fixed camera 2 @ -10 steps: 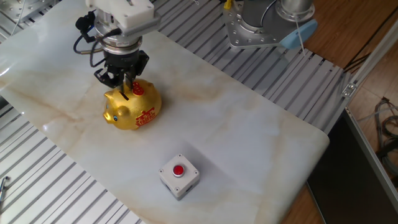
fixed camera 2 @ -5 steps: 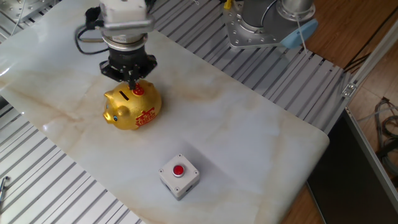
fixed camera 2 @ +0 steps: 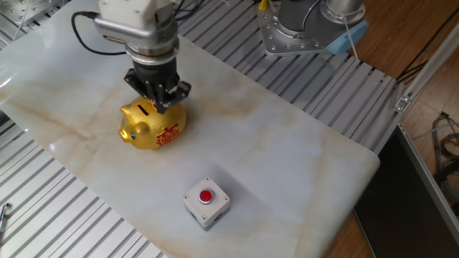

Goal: Drop coins into a piggy bank

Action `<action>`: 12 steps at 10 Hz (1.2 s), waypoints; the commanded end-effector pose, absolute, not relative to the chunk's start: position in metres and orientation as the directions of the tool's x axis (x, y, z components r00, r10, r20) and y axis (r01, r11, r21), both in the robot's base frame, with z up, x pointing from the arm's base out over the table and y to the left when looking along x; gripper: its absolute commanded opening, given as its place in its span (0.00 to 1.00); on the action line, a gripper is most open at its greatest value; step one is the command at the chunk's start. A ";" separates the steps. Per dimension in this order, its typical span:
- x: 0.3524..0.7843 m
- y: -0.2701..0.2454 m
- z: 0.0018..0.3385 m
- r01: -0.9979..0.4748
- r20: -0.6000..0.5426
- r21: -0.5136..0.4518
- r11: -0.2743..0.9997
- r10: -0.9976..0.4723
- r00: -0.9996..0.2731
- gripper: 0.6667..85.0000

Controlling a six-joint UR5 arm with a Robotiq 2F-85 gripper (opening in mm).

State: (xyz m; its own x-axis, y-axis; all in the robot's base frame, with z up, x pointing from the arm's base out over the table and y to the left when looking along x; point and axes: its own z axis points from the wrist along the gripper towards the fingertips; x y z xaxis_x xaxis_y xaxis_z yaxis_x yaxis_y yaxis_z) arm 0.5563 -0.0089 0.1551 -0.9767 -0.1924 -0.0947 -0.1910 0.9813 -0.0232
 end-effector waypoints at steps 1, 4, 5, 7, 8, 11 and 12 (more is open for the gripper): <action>0.561 -0.014 0.163 0.050 -0.102 -0.011 0.999 0.049 -0.994 0.00; 0.564 -0.035 0.170 0.156 -0.125 0.008 0.988 0.156 -0.980 0.00; 0.560 -0.035 0.171 0.187 -0.120 0.030 0.982 0.190 -0.974 0.00; 0.554 -0.035 0.171 0.229 -0.107 0.052 0.972 0.234 -0.966 0.00; 0.553 -0.036 0.170 0.225 -0.103 0.063 0.972 0.230 -0.968 0.00; 0.552 -0.037 0.168 0.197 -0.104 0.064 0.978 0.202 -0.974 0.00; 0.552 -0.037 0.167 0.191 -0.100 0.063 0.980 0.196 -0.975 0.00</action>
